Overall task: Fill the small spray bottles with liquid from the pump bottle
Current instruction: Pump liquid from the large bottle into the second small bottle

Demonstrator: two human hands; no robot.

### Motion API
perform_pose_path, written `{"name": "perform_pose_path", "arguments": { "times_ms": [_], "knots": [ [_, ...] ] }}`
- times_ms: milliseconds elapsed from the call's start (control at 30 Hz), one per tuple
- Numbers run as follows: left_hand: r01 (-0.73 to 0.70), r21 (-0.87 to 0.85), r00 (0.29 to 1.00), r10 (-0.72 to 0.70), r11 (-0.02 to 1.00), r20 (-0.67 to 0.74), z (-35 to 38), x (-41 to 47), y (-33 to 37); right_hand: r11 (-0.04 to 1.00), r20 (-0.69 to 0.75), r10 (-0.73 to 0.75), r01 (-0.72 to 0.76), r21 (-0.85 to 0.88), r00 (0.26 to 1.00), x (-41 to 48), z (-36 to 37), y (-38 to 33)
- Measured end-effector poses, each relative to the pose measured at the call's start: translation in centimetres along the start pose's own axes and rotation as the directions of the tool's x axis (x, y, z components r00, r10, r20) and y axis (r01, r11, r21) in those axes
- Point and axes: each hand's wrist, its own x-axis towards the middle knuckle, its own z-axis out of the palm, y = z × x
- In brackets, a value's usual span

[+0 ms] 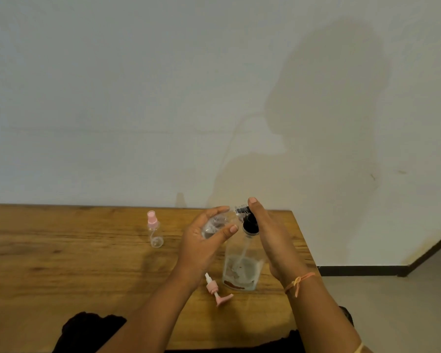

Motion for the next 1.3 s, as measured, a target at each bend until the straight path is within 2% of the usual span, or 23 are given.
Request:
{"name": "perform_pose_path", "arguments": {
  "times_ms": [200, 433, 867, 1000, 1167, 1300],
  "knots": [
    [-0.024, -0.013, 1.000, 0.024, 1.000, -0.011, 0.11, 0.12, 0.23, 1.000, 0.048, -0.010, 0.011, -0.007, 0.999, 0.16, -0.45, -0.12],
    [-0.032, 0.020, 0.999, 0.032, 0.999, 0.011, 0.01, 0.13, 0.14, 0.996, 0.063, 0.028, -0.033, 0.080, 0.998, 0.05, -0.81, -0.14],
    [-0.065, 0.054, 0.998, 0.065, 0.996, 0.003, 0.13, 0.12, 0.16, 0.994, 0.081, -0.036, 0.027, 0.111, 0.996, 0.02, -0.86, 0.01],
    [-0.070, 0.058, 0.998, 0.070, 0.996, 0.004, 0.14, 0.14, 0.18, 0.986, 0.043, -0.002, -0.005, 0.167, 0.999, 0.12, -0.97, 0.16],
    [-0.049, 0.045, 0.999, 0.049, 0.998, 0.015, -0.03, -0.13, -0.17, 0.992, -0.032, -0.007, 0.011, 0.122, 0.999, 0.31, -0.45, 0.50],
    [-0.034, 0.045, 0.999, 0.033, 0.998, 0.024, 0.03, -0.18, -0.13, 0.993, -0.028, -0.020, 0.023, 0.112, 0.999, 0.35, -0.46, 0.60]
  ]
}}
